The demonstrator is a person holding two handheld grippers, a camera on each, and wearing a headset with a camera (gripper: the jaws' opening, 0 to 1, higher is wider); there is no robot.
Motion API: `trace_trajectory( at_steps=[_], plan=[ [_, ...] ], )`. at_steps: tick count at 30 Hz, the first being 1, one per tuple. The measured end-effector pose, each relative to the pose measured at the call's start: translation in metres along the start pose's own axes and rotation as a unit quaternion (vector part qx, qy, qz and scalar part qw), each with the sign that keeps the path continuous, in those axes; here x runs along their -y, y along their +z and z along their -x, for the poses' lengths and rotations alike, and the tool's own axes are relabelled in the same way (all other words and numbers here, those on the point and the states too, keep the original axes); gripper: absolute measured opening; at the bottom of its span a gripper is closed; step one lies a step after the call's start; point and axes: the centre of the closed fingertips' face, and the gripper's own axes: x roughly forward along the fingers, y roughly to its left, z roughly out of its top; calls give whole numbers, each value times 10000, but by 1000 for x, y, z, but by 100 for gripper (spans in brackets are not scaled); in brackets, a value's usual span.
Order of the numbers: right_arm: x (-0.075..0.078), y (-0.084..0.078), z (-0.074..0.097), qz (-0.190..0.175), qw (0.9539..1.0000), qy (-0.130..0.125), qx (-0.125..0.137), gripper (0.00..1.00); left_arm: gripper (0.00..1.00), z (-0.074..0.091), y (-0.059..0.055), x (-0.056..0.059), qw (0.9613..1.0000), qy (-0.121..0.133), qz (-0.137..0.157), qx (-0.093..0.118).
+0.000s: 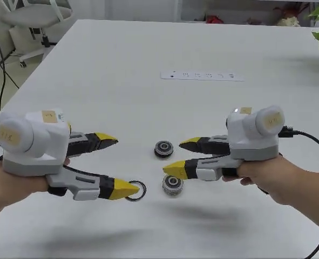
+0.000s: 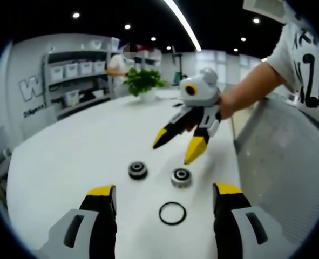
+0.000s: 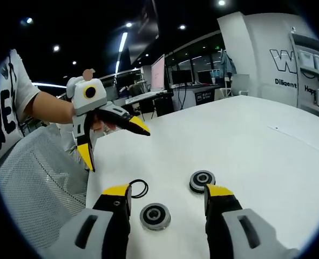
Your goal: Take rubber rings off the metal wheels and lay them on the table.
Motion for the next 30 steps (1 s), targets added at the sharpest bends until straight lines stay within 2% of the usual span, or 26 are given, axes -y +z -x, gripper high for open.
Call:
trace_trajectory(
  at_steps=[4, 9, 15, 24, 30],
  plan=[
    [3, -2, 2, 9, 10000, -45, -31, 58, 74, -6, 0, -3, 10000, -30, -20, -31],
    [8, -3, 5, 44, 9999, -101, 13, 62, 74, -11, -1, -10, 10000, -19, 28, -51],
    [20, -8, 8, 30, 9999, -164, -15, 66, 74, -17, -2, -16, 9999, -30, 72, -78],
    [38, -11, 6, 41, 9995, -300, -13, 63, 73, -29, -3, -26, 9998, -57, 134, -141],
    [46, -15, 0, 45, 9995, -320, -29, 60, 72, -39, -2, -27, 9997, -115, 148, -133]
  ],
)
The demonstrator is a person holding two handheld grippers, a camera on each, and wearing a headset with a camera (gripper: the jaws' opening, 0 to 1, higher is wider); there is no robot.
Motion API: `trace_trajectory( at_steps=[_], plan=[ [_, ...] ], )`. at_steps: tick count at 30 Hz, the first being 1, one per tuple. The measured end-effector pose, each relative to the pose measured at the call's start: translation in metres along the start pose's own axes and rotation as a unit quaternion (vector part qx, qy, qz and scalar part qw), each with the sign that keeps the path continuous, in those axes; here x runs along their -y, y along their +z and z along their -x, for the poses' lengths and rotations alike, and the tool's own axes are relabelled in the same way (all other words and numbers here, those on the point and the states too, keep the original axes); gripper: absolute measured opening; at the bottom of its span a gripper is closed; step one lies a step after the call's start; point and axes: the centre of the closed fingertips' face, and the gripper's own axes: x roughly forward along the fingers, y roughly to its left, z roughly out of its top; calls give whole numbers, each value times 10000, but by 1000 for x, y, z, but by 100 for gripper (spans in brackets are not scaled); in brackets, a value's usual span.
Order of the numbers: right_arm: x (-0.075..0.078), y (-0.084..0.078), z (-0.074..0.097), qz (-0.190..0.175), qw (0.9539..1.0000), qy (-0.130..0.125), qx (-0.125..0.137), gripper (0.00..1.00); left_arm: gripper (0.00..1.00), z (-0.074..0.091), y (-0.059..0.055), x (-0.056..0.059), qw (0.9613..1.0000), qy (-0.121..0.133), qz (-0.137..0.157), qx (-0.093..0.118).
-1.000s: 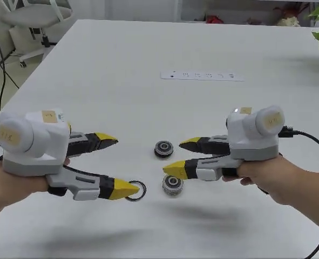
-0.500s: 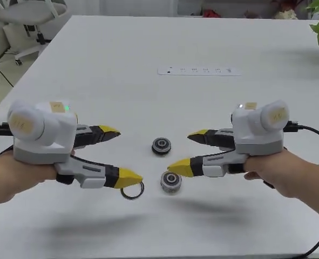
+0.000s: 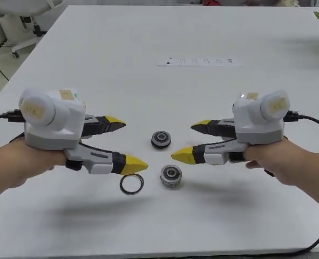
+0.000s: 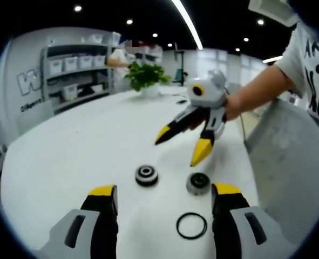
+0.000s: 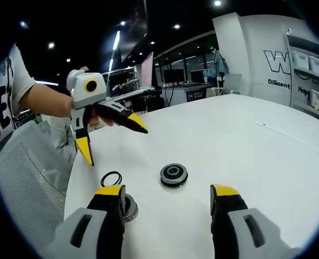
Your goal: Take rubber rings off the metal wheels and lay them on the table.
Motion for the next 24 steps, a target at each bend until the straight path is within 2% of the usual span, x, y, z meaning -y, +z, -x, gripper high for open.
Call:
trace_trajectory(
  at_steps=[13, 24],
  plan=[
    [7, 1, -11, 22, 10000, 6, 71, 59, 69, -17, 1, -12, 9999, -14, 115, 9],
    [9, 2, -19, 37, 9999, 32, 97, 54, 66, -27, 0, -16, 9998, -61, 168, 1]
  ],
)
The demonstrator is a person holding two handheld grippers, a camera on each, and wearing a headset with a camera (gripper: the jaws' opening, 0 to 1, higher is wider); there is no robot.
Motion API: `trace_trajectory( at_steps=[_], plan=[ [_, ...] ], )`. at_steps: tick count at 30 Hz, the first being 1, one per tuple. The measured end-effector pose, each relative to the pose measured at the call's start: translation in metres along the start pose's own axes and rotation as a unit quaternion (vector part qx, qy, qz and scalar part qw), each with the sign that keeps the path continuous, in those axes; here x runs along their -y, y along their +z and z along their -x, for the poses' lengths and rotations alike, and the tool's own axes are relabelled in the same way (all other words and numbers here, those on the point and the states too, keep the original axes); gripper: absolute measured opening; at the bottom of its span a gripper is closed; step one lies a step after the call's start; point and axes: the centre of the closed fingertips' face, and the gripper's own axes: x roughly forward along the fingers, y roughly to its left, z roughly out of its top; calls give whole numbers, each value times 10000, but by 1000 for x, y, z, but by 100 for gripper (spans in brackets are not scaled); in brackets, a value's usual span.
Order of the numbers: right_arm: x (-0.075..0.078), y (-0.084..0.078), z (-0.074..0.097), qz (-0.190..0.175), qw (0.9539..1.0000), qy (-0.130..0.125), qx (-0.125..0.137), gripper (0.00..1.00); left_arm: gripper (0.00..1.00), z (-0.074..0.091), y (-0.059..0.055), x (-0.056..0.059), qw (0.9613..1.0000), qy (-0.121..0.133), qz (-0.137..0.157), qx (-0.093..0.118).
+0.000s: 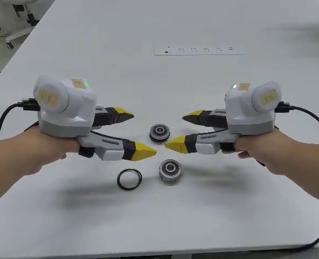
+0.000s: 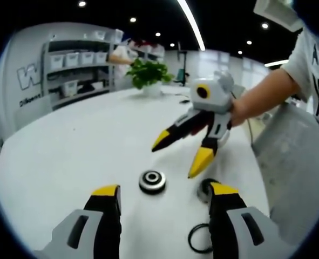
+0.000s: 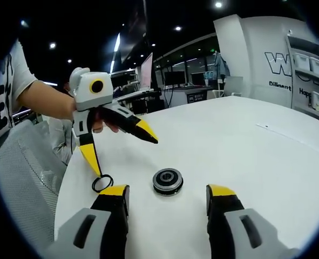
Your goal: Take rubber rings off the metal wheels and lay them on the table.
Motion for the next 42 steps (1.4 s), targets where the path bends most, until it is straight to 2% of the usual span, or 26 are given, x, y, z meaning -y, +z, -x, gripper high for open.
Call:
trace_trajectory(
  at_steps=[10, 17, 26, 42],
  plan=[
    [-1, -3, -5, 35, 10000, 29, -47, 46, 54, -9, 4, -4, 10000, 8, 66, 64],
    [-4, -5, -8, 62, 9999, 88, -71, 42, 48, -17, 3, -11, 9999, 72, 124, 23],
    [-6, -6, -10, 89, 9998, 153, -92, 39, 36, -30, 6, -13, 9997, 82, 228, 20],
    [-6, -10, -9, 94, 9997, 162, -124, 38, 24, -45, -2, -15, 9996, 123, 72, -244]
  ],
)
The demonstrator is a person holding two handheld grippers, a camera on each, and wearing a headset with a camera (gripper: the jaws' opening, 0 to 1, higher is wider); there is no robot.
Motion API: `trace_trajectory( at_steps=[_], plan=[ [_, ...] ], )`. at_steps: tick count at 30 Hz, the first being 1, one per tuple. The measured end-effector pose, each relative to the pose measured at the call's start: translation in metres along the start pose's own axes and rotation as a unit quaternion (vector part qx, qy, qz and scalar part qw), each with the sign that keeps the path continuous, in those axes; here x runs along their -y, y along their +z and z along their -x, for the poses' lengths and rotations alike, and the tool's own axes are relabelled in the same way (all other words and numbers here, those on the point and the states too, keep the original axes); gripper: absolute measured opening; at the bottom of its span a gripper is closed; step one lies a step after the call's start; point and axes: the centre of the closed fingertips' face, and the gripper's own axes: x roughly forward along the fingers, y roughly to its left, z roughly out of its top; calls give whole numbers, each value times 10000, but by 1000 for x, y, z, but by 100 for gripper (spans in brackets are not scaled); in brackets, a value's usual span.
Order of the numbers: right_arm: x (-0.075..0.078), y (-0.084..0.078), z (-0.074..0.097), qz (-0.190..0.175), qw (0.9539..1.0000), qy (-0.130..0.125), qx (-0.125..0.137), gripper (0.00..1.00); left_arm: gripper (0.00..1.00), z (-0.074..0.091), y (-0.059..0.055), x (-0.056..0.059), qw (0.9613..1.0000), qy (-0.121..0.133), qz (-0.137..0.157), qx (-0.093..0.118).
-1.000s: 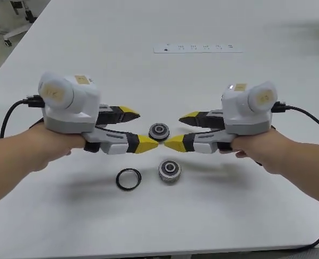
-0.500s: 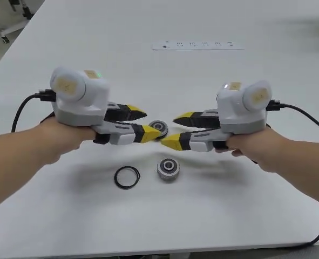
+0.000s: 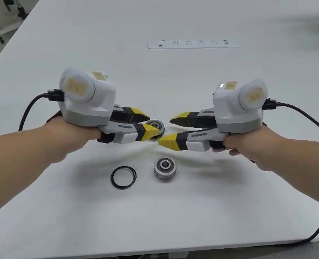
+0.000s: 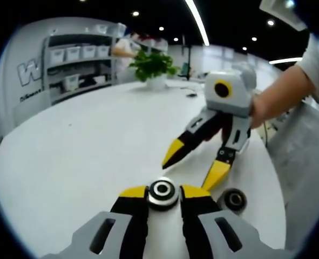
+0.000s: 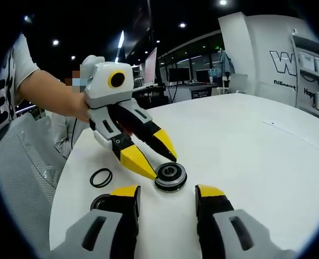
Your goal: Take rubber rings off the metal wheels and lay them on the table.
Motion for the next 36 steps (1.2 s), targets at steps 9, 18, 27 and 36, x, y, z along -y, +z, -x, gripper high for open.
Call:
trace_trajectory(
  at_steps=[9, 18, 27, 36],
  plan=[
    [1, 1, -2, -23, 10000, 5, 35, 36, 17, -4, -2, -1, 9999, 61, -128, -72],
    [3, 2, -10, -123, 9999, -9, 79, 35, 14, -5, -4, -2, 9993, 204, -274, -133],
    [1, 3, -20, -125, 9999, -37, 35, 32, 13, -4, -4, -2, 9989, 260, -340, -176],
    [7, 0, -22, -132, 9998, -127, -44, 26, 13, -5, -4, -3, 9989, 284, -324, -181]
  ],
)
